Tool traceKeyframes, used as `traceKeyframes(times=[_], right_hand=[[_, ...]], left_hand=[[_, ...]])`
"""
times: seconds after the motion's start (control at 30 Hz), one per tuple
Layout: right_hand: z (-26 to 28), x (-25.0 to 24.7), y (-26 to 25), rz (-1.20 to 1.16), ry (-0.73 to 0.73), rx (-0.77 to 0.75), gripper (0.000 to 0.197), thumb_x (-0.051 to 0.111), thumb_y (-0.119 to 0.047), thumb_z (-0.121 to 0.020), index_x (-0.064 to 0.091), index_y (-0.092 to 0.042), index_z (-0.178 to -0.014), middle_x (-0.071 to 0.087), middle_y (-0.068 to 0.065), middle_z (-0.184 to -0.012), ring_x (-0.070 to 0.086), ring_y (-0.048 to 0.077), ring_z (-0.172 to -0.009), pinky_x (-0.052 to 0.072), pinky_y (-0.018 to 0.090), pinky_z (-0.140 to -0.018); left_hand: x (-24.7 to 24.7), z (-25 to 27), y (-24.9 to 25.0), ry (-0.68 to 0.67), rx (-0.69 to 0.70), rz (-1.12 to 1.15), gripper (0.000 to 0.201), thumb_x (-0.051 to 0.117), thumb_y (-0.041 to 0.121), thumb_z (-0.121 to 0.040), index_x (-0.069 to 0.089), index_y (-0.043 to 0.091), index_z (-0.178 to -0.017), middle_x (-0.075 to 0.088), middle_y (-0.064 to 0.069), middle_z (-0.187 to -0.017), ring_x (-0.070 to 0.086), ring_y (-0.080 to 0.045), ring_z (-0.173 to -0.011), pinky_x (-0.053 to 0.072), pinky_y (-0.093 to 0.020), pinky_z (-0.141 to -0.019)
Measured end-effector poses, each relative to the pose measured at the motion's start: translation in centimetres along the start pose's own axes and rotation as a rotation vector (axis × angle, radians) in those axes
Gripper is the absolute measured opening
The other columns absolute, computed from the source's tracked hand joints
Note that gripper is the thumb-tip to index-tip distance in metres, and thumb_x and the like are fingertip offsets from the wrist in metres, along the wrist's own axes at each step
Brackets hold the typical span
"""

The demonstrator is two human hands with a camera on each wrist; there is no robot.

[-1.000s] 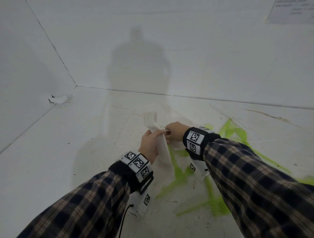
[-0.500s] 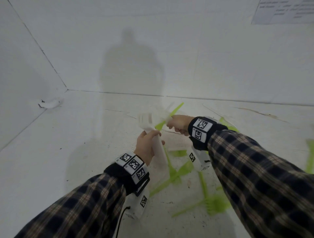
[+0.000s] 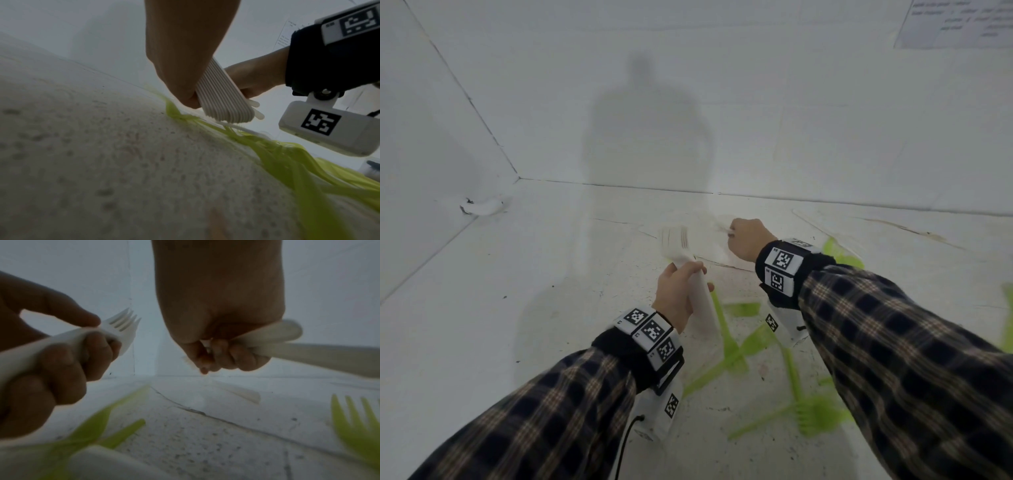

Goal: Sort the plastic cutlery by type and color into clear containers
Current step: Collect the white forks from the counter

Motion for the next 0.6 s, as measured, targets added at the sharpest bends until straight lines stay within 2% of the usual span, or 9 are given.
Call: traceKeyframes(times=[0.07,0.13,0.17,0.2,0.23,0.3,0.37,0.5,0.6], right_hand=[[-0.6,0.1,0.3,-0.037,0.053,0.038,0.017,0.039,-0.009,-0.094,0.054,-0.001,-0.096,0.058,0.016,-0.114,0.056,0.030,-0.095,0.036,0.026,-0.067],[-1.1,0.0,0.5,-0.024,0.065,0.033,0.025,0.036,-0.009,-0.095,0.044,-0.008,-0.071,0.059,0.016,-0.116,0.057,0.031,-0.104,0.035,0.024,-0.061],[-1.3,-0.1,0.5,-0.007,0.057,0.030,0.028,0.035,-0.008,-0.096,0.043,-0.010,-0.068,0.058,0.016,-0.117,0.056,0.030,-0.107,0.036,0.023,-0.061],[-1.3,-0.1,0.4,0.005,0.053,0.026,0.025,0.035,-0.007,-0.096,0.051,-0.008,-0.076,0.056,0.017,-0.120,0.053,0.030,-0.110,0.040,0.025,-0.067],[-1.3,-0.1,0.5,0.018,0.048,0.026,0.023,0.035,-0.007,-0.096,0.058,-0.003,-0.095,0.054,0.017,-0.123,0.051,0.031,-0.113,0.043,0.028,-0.077],[-1.4,0.1,0.7,0.053,0.035,0.043,0.033,0.036,-0.008,-0.097,0.051,0.000,-0.125,0.049,0.017,-0.131,0.048,0.031,-0.120,0.040,0.033,-0.095],[-1.4,0.5,0.9,0.096,0.030,0.030,0.036,0.036,-0.010,-0.098,0.047,-0.004,-0.131,0.047,0.013,-0.135,0.047,0.028,-0.123,0.039,0.033,-0.099],[-1.5,1.2,1.3,0.079,0.045,0.042,0.029,0.043,-0.017,-0.095,0.051,-0.009,-0.122,0.055,0.010,-0.122,0.057,0.027,-0.105,0.045,0.034,-0.082],[-1.5,1.0,1.5,0.123,-0.008,0.055,0.023,0.047,-0.021,-0.094,0.058,-0.006,-0.106,0.061,0.010,-0.106,0.053,0.023,-0.080,0.040,0.028,-0.067]], left_hand=[[0.1,0.1,0.0,-0.006,-0.001,-0.007,0.007,0.056,0.008,-0.090,0.054,0.012,-0.084,0.054,-0.003,-0.074,0.054,-0.022,-0.057,0.045,-0.030,-0.057],[0.1,0.1,0.0,-0.009,-0.004,-0.004,0.007,0.056,0.008,-0.089,0.054,0.012,-0.085,0.054,-0.003,-0.075,0.053,-0.023,-0.058,0.045,-0.030,-0.057],[0.1,0.1,0.1,-0.010,-0.003,-0.004,0.006,0.056,0.008,-0.089,0.054,0.012,-0.086,0.054,-0.003,-0.075,0.053,-0.023,-0.058,0.045,-0.030,-0.057],[0.1,0.0,0.1,-0.011,-0.003,-0.004,0.005,0.056,0.008,-0.089,0.054,0.012,-0.086,0.054,-0.003,-0.075,0.053,-0.023,-0.059,0.046,-0.031,-0.058],[0.1,0.0,0.1,-0.013,-0.003,-0.005,0.005,0.057,0.008,-0.089,0.054,0.012,-0.087,0.054,-0.003,-0.075,0.053,-0.023,-0.058,0.046,-0.031,-0.058],[0.2,-0.1,0.2,-0.020,-0.002,-0.012,0.005,0.057,0.008,-0.089,0.054,0.012,-0.087,0.054,-0.003,-0.075,0.053,-0.023,-0.058,0.046,-0.031,-0.059],[0.3,-0.2,0.2,-0.021,-0.003,-0.017,0.005,0.056,0.009,-0.089,0.054,0.012,-0.087,0.054,-0.003,-0.074,0.053,-0.022,-0.057,0.046,-0.030,-0.059],[0.5,-0.4,-0.1,-0.017,-0.010,-0.032,0.004,0.057,0.009,-0.089,0.054,0.012,-0.087,0.054,-0.002,-0.074,0.054,-0.022,-0.056,0.047,-0.030,-0.060],[0.5,-0.4,-0.3,-0.024,-0.003,-0.034,0.005,0.057,0.008,-0.089,0.054,0.011,-0.086,0.054,-0.003,-0.073,0.055,-0.018,-0.051,0.048,-0.031,-0.062]])
Point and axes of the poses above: each hand's wrist, its own z-axis away from the middle knuckle, its own x-axis out of the palm, y = z × x, the point moved 1 cm from there along -z, towards the middle knuckle
